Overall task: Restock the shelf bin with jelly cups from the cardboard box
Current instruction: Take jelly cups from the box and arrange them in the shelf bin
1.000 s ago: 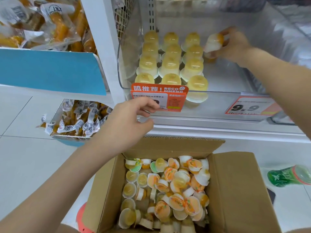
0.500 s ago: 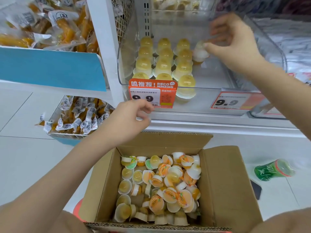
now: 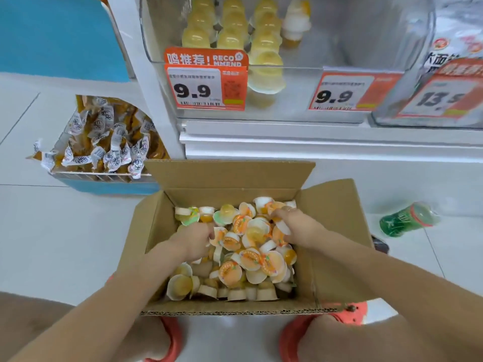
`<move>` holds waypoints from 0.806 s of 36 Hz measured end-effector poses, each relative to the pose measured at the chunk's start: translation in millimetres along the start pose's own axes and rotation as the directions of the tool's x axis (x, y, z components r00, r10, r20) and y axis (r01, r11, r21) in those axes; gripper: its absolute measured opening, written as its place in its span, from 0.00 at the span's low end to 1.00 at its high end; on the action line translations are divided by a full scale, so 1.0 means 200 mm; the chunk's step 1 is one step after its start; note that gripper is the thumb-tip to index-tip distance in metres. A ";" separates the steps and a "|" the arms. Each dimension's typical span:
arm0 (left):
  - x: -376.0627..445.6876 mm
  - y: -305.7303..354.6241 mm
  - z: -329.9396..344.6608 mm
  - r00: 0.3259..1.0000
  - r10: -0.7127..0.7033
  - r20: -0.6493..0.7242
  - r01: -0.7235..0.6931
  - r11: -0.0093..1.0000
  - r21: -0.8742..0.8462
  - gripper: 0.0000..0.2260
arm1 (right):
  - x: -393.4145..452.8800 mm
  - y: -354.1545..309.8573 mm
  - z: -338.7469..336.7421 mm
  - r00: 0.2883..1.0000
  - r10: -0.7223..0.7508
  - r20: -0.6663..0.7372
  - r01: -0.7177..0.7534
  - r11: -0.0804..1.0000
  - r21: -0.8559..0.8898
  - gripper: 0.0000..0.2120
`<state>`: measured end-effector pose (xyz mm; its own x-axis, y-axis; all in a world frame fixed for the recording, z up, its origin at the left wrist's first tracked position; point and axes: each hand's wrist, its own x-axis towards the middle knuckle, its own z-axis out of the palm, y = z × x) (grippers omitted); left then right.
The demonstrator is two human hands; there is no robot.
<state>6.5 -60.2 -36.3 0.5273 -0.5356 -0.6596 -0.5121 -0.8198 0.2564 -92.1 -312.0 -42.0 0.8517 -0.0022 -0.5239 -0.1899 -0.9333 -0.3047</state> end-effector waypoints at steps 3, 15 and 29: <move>0.10 0.05 0.10 1.000 0.012 -0.013 -0.013 0.998 -0.064 0.22 | 0.05 -0.01 0.05 0.994 -0.008 -0.108 0.004 0.999 -0.034 0.28; 0.53 0.20 0.24 0.972 -0.059 -0.226 -0.023 0.938 -0.345 0.26 | 0.23 -0.11 0.22 0.957 -0.289 0.034 0.281 0.891 -0.357 0.30; 0.48 0.17 0.11 0.976 -0.153 -0.156 -0.012 0.674 -0.739 0.13 | 0.15 -0.13 0.15 0.989 0.146 -0.018 -0.019 0.250 0.968 0.16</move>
<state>24.7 -135.8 -106.3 0.6985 -0.4291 -0.5727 0.1491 -0.6955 0.7029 -76.4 -276.4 -74.2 0.8233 -0.1453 -0.5486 -0.5368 0.1145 -0.8359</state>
